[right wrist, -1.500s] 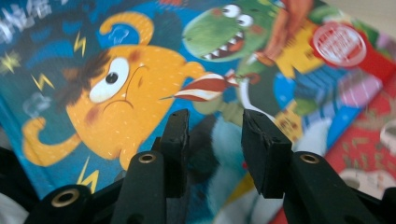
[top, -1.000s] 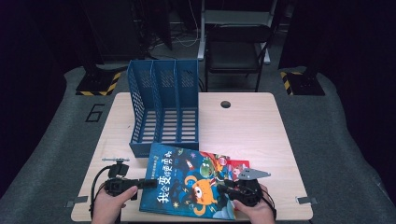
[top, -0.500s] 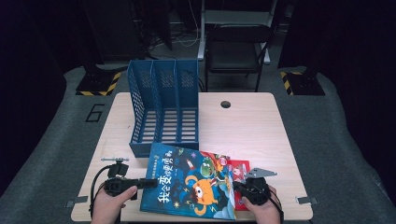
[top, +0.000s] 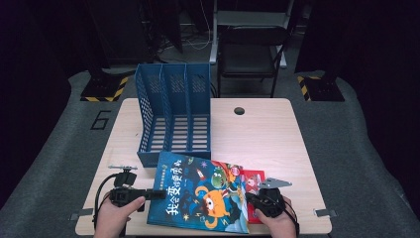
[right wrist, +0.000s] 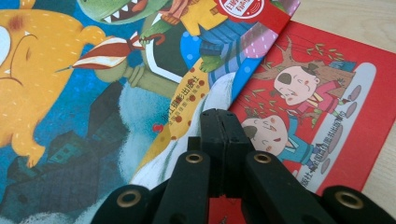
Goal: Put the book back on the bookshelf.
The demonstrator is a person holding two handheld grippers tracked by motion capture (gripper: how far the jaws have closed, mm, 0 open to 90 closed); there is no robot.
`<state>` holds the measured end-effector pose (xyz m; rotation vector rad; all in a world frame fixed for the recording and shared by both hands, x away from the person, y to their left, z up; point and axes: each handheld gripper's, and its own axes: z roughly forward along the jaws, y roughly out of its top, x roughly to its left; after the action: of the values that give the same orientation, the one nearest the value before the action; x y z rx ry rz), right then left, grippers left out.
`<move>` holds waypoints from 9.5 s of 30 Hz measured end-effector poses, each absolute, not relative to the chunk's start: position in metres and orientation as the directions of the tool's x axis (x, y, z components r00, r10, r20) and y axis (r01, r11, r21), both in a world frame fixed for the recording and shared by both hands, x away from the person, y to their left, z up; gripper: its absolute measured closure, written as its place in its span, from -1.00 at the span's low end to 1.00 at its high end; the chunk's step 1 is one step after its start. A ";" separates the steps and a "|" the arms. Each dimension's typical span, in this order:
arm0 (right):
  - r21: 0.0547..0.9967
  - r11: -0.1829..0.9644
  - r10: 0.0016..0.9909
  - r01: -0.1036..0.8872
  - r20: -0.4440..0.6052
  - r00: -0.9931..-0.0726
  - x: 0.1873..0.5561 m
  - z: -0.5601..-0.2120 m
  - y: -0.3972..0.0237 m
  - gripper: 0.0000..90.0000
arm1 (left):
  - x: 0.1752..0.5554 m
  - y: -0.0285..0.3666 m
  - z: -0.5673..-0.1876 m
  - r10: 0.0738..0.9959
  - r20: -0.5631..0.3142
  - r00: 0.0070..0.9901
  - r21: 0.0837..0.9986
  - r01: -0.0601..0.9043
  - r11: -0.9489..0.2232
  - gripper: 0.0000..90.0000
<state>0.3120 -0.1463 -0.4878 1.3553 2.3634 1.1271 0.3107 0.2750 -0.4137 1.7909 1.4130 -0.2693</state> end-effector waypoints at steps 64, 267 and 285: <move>0.705 0.334 0.757 0.626 0.194 -0.624 0.314 -0.489 -0.131 0.99 | 0.322 0.257 -0.391 0.637 -0.688 0.349 0.390 0.917 -0.081 0.47; 0.726 0.414 0.566 0.549 0.267 -0.780 0.315 -0.492 -0.055 0.90 | 0.349 0.186 -0.230 0.752 -0.173 0.637 0.444 0.732 -0.518 0.78; 0.727 0.409 0.575 0.552 0.264 -0.774 0.315 -0.492 -0.054 0.90 | 0.343 0.186 -0.242 0.749 -0.171 0.640 0.418 0.736 -0.533 0.76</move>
<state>0.3154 -0.0538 -0.4919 1.0459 2.6135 1.3314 0.3433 0.1861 -0.2420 2.4057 1.1653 0.0396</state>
